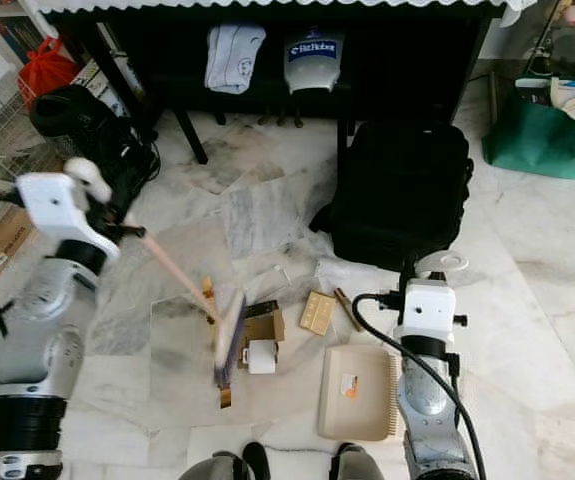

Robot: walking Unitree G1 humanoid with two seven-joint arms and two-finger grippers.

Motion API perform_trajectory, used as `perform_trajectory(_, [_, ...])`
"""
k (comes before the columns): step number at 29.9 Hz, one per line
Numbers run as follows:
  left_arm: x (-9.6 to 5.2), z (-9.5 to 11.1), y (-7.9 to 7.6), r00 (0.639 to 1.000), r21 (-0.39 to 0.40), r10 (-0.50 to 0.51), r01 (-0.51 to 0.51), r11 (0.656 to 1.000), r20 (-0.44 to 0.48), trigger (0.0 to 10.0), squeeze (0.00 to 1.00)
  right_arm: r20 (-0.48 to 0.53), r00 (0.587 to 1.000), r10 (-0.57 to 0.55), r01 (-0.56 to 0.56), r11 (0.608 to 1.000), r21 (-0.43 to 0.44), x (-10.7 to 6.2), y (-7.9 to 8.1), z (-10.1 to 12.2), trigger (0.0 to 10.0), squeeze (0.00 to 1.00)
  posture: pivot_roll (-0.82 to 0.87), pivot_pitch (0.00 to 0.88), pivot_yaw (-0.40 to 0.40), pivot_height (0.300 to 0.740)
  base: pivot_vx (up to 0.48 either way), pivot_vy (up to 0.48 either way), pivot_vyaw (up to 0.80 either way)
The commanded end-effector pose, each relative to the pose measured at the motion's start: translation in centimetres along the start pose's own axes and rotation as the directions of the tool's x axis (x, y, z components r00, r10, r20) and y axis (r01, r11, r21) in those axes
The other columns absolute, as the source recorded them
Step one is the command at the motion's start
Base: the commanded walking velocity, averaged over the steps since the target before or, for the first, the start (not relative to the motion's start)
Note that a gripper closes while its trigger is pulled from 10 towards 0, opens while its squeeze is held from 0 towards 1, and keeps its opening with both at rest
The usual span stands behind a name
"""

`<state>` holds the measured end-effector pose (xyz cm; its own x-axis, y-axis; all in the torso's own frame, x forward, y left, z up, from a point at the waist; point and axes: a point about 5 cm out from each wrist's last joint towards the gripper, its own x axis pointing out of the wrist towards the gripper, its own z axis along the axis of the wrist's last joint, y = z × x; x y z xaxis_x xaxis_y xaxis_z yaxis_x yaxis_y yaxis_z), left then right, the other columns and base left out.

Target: Sweep floor

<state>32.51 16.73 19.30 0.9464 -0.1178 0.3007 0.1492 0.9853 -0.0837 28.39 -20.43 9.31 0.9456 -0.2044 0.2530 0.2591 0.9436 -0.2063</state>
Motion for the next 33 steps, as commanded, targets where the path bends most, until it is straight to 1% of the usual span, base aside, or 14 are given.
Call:
perform_trajectory(1, [-0.4,-0.3,0.3,1.000,0.004,0.015,-0.015,1.000,0.026,10.0,0.00,-0.048,0.999,0.021,-0.022,1.000,-0.013,-0.9,0.3,-0.9,10.0,0.00,-0.04,0.231,0.160,0.740,0.000,0.000,0.00])
perform_trajectory(2, [-0.6,-1.6,0.1,1.000,-0.027,0.030,-0.030,0.999,0.003,10.0,0.00,-0.048,0.999,0.021,-0.022,1.000,-0.014,-1.0,0.3,-0.9,10.0,0.00,-0.05,0.236,0.158,0.740,0.000,0.000,0.00])
perform_trajectory(7, [-0.5,-2.7,-0.2,0.999,-0.041,0.048,-0.049,0.998,-0.012,10.0,0.00,-0.047,0.999,0.023,-0.024,1.000,-0.015,-1.0,0.3,-0.9,10.0,0.00,-0.04,0.239,0.157,0.740,0.000,0.000,0.00])
perform_trajectory(10, [0.0,-2.7,-0.1,0.996,-0.043,0.085,-0.084,0.995,0.009,10.0,0.00,-0.045,0.999,0.022,-0.023,1.000,-0.018,-1.0,0.2,-0.9,10.0,0.00,-0.05,0.241,0.157,0.740,0.000,0.000,0.00])
perform_trajectory(15, [0.5,-2.5,-0.5,0.996,-0.050,0.085,-0.083,0.995,0.038,10.0,0.00,-0.044,0.999,0.021,-0.022,0.999,-0.023,-1.2,0.0,-0.9,10.0,0.00,-0.06,0.248,0.157,0.740,0.000,0.000,0.00])
perform_trajectory(18, [0.8,-3.0,-0.9,0.995,-0.059,0.089,-0.086,0.995,0.045,10.0,0.00,-0.046,0.999,0.022,-0.023,0.999,-0.025,-1.4,-0.1,-0.9,10.0,0.00,-0.06,0.255,0.155,0.740,0.000,0.000,0.00])
perform_trajectory(21, [1.0,-3.4,-1.0,0.992,-0.050,0.118,-0.116,0.992,0.052,10.0,0.00,-0.046,0.999,0.023,-0.024,0.999,-0.028,-1.7,-0.2,-0.8,10.0,0.00,-0.07,0.261,0.153,0.740,0.000,0.000,0.00])
perform_trajectory(25, [1.2,-3.8,-1.5,0.994,-0.058,0.102,-0.099,0.993,0.049,10.0,0.00,-0.045,0.999,0.022,-0.024,0.999,-0.035,-1.9,-0.6,-0.8,10.0,0.00,-0.09,0.270,0.149,0.740,0.000,0.000,0.00])
perform_trajectory(27, [1.2,-4.3,-1.7,0.996,-0.077,0.090,-0.088,0.993,0.026,10.0,0.00,-0.044,0.999,0.021,-0.023,0.999,-0.040,-1.9,-0.7,-0.7,10.0,0.00,-0.10,0.273,0.147,0.740,0.000,0.000,0.00])
perform_trajectory(28, [1.2,-5.0,-1.9,0.997,-0.117,0.071,-0.072,0.991,-0.005,10.0,0.00,-0.043,0.999,0.019,-0.021,0.999,-0.045,-2.0,-0.9,-0.7,10.0,0.00,-0.11,0.276,0.146,0.740,0.000,0.000,0.00])
perform_trajectory(29, [1.1,-5.3,-2.1,0.998,-0.137,0.062,-0.064,0.989,-0.020,10.0,0.00,-0.043,0.999,0.019,-0.021,0.999,-0.046,-2.0,-1.0,-0.6,10.0,0.00,-0.11,0.276,0.145,0.740,0.000,0.000,0.00])
perform_trajectory(30, [1.0,-6.1,-2.3,0.998,-0.199,0.041,-0.051,0.979,-0.056,10.0,0.00,-0.042,0.999,0.017,-0.019,0.999,-0.051,-2.2,-1.3,-0.6,10.0,0.00,-0.12,0.275,0.143,0.740,0.000,0.000,0.00])
perform_trajectory(32, [0.9,-6.5,-2.4,0.997,-0.243,0.030,-0.047,0.969,-0.076,10.0,0.00,-0.042,0.999,0.016,-0.019,0.998,-0.055,-2.2,-1.5,-0.5,10.0,0.00,-0.12,0.276,0.139,0.740,0.000,0.000,0.00])
perform_trajectory(33, [0.8,-7.0,-2.4,0.995,-0.279,0.023,-0.049,0.959,-0.099,10.0,0.00,-0.045,0.999,0.016,-0.018,0.998,-0.061,-2.3,-1.7,-0.5,10.0,0.00,-0.13,0.276,0.136,0.740,0.000,0.000,0.00])
